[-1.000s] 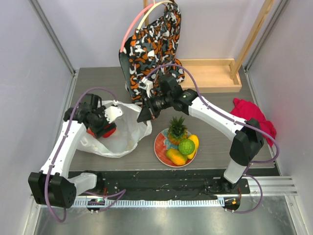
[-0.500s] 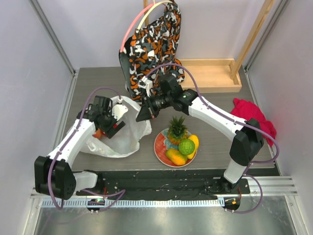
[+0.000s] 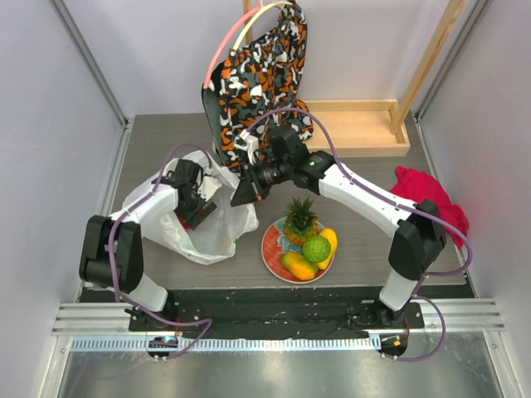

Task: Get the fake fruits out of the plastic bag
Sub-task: Take out the fake fruit from the plastic bag.

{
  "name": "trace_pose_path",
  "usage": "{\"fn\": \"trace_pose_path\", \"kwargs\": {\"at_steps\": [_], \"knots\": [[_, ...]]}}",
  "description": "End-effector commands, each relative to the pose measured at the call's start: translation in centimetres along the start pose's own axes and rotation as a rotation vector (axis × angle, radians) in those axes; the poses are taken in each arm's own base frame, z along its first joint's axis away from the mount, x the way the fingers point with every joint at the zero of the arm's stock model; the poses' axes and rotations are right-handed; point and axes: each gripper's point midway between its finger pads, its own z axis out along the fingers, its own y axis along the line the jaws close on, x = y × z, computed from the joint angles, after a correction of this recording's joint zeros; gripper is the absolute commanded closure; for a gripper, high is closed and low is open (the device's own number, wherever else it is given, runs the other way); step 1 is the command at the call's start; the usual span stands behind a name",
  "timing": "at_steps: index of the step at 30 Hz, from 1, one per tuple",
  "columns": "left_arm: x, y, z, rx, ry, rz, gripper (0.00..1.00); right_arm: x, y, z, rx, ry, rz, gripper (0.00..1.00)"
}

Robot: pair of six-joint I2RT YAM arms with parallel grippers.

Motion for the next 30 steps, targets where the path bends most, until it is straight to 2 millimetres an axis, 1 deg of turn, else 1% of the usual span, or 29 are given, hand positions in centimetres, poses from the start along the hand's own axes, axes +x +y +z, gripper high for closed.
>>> {"fn": "trace_pose_path", "kwargs": {"at_steps": [1,3,4,5,6,7,9,10,11,12,13,14,15,16,17,18,20,21,22,23,24,25,26,27,28,29,30], "knots": [[-3.0,1.7,-0.4,-0.035,-0.077,-0.02,0.38,-1.3,0.4,0.1,-0.023,-0.03,-0.035,0.99],[-3.1,1.2,-0.9,-0.006,-0.09,-0.011,0.55,-1.6,-0.1,0.3,-0.012,-0.032,-0.033,0.99],[-3.3,1.2,-1.5,-0.003,-0.108,-0.002,0.67,-1.7,-0.3,0.5,-0.009,-0.033,-0.034,0.99],[-3.2,0.7,-1.9,0.018,-0.108,0.006,0.71,-1.7,-0.6,0.6,-0.002,-0.033,-0.031,0.99],[-3.2,0.8,-2.5,0.017,-0.113,0.009,0.74,-2.0,-0.9,0.7,0.006,-0.039,-0.031,0.99],[-3.6,0.6,-3.6,0.03,-0.143,0.019,0.79,-2.1,-1.2,0.9,0.013,-0.038,-0.027,0.99],[-3.5,-0.3,-5.3,0.075,-0.163,0.03,0.82,-2.6,-2.0,0.9,0.039,-0.052,-0.024,0.99],[-4.1,-0.5,-6.8,0.092,-0.204,0.039,0.82,-2.5,-2.4,1.1,0.049,-0.049,-0.013,0.99],[-3.7,-1.3,-8.5,0.124,-0.221,0.068,0.83,-2.8,-2.6,1.1,0.058,-0.056,-0.01,0.99],[-4.0,-2.5,-9.6,0.184,-0.267,0.077,0.83,-2.9,-3.3,1.1,0.078,-0.061,-0.002,0.99],[-4.4,-3.0,-11.0,0.209,-0.302,0.093,0.83,-3.0,-3.6,1.1,0.089,-0.065,-0.002,0.99],[-3.3,-4.4,-12.5,0.269,-0.296,0.121,0.84,-2.8,-4.1,1.3,0.099,-0.062,0.007,0.99],[-3.5,-6.0,-13.7,0.353,-0.34,0.131,0.83,-2.8,-4.6,1.4,0.114,-0.063,0.017,0.99],[-2.9,-7.1,-14.9,0.408,-0.332,0.126,0.84,-2.8,-5.0,1.4,0.122,-0.064,0.022,0.99],[-2.8,-8.0,-15.8,0.451,-0.354,0.125,0.84,-2.5,-5.5,1.7,0.127,-0.055,0.034,0.99],[-3.0,-9.2,-17.0,0.507,-0.396,0.123,0.84,-2.7,-5.8,1.7,0.138,-0.06,0.033,0.99],[-2.9,-10.6,-18.4,0.57,-0.422,0.112,0.84,-2.7,-6.4,1.9,0.15,-0.059,0.04,0.99],[-2.9,-11.6,-19.3,0.598,-0.439,0.12,0.84,-2.8,-6.9,2.1,0.155,-0.058,0.037,0.99],[-2.9,-12.6,-19.8,0.632,-0.452,0.129,0.84,-3.0,-7.1,2.2,0.159,-0.061,0.034,0.99],[-3.0,-13.3,-19.7,0.642,-0.462,0.146,0.84,-3.1,-7.3,2.3,0.162,-0.062,0.031,0.99],[-2.9,-15.0,-20.4,0.657,-0.481,0.2,0.84,-3.3,-7.7,2.6,0.163,-0.062,0.029,0.99],[-3.8,-15.1,-20.2,0.61,-0.522,0.25,0.84,-3.3,-7.9,2.7,0.162,-0.06,0.028,0.99],[-4.0,-15.6,-20.1,0.593,-0.54,0.298,0.83,-3.4,-8.1,2.8,0.163,-0.06,0.03,0.99],[-4.0,-16.6,-19.5,0.591,-0.539,0.353,0.83,-3.4,-8.3,3.1,0.162,-0.057,0.032,0.99],[-4.4,-16.6,-18.8,0.575,-0.537,0.407,0.83,-3.4,-8.4,3.3,0.161,-0.056,0.038,0.99],[-4.8,-16.3,-18.0,0.522,-0.519,0.458,0.83,-3.3,-8.5,3.3,0.159,-0.052,0.042,0.99],[-5.3,-16.2,-17.8,0.503,-0.517,0.484,0.83,-3.3,-8.5,3.4,0.157,-0.052,0.042,0.99]]}}
